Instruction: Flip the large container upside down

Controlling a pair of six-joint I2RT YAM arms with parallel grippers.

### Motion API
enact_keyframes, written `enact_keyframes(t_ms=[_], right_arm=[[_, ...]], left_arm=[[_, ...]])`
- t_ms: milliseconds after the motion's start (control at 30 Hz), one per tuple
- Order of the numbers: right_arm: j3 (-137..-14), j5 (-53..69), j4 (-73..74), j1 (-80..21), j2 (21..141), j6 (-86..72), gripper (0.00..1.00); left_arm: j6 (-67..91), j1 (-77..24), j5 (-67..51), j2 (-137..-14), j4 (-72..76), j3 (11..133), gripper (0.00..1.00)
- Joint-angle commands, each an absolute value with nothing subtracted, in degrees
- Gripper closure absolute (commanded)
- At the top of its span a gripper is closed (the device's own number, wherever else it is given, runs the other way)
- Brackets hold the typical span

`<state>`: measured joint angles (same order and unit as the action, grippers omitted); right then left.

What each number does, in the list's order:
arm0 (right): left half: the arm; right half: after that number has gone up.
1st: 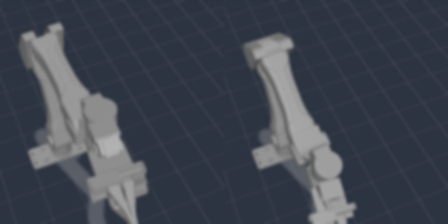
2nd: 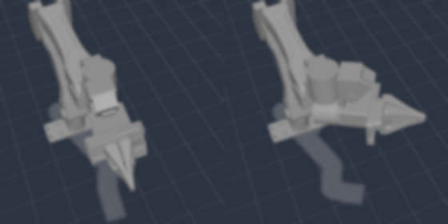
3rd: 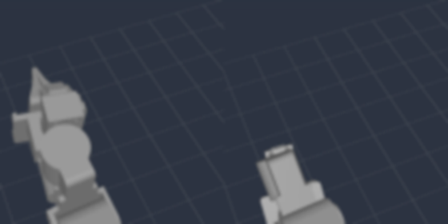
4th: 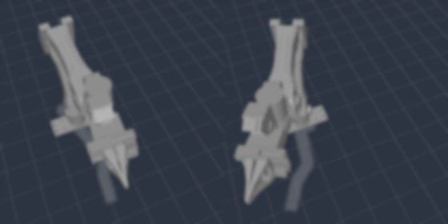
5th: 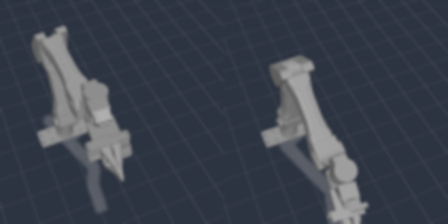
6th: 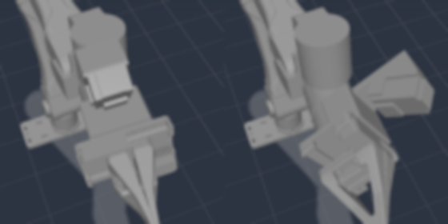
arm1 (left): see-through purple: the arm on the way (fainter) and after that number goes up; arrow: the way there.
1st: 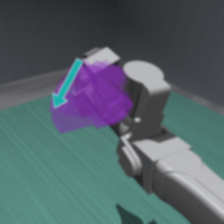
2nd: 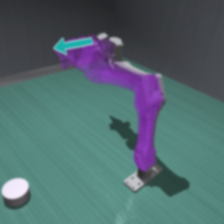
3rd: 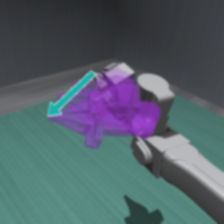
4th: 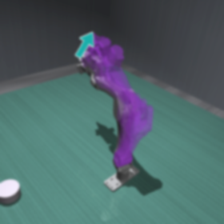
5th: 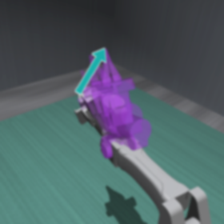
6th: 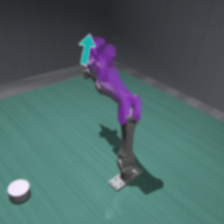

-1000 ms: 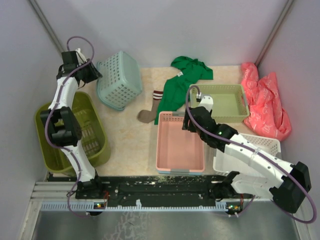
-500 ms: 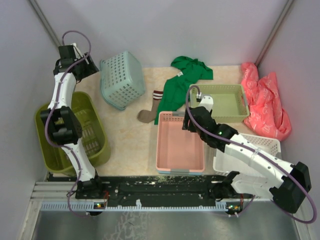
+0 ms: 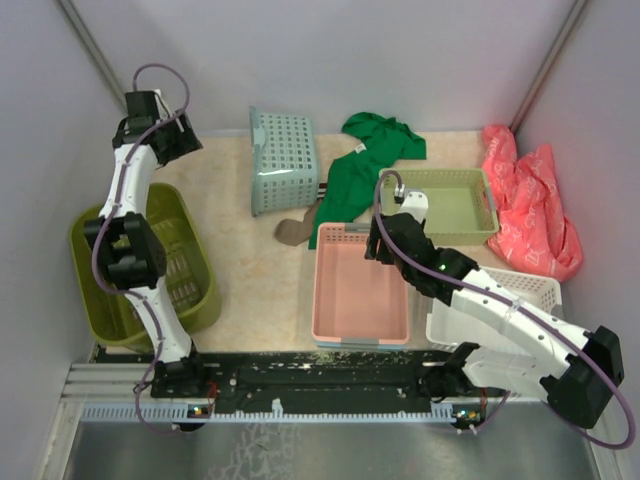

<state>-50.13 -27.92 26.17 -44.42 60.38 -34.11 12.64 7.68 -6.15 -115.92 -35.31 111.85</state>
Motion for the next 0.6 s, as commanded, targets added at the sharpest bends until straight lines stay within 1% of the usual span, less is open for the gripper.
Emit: enact_keyframes(t_ms=[0,167,233,333,433,567], right_arm=[[-50.9,-27.9,23.8,-44.1,59.3,-34.1,0.37],[-51.4,-27.3,23.7,-44.1,60.0,-34.4,0.37],[-51.5,-27.3,24.0,-44.2,59.8,-34.5,0.37],[-51.3,-27.7,24.5,-44.1,59.3,-34.5,0.37],[-51.4,-28.0,24.9,-44.1,59.1,-34.5,0.37],[-51.4,-28.0,24.8,-44.1,59.2,-34.6,0.37]], left_arm=[[10.8,-0.5,-2.0,-110.5,-33.1,116.5,0.24],[8.0,-10.9,6.1,-110.6,-33.7,118.5,0.21],[6.7,-13.9,9.7,-111.4,-33.7,118.8,0.19],[5.0,-16.9,13.6,-113.5,-34.1,119.6,0.18],[4.1,-18.1,16.9,-115.3,-35.0,120.2,0.23],[4.1,-18.5,18.4,-116.0,-35.7,119.4,0.33]])
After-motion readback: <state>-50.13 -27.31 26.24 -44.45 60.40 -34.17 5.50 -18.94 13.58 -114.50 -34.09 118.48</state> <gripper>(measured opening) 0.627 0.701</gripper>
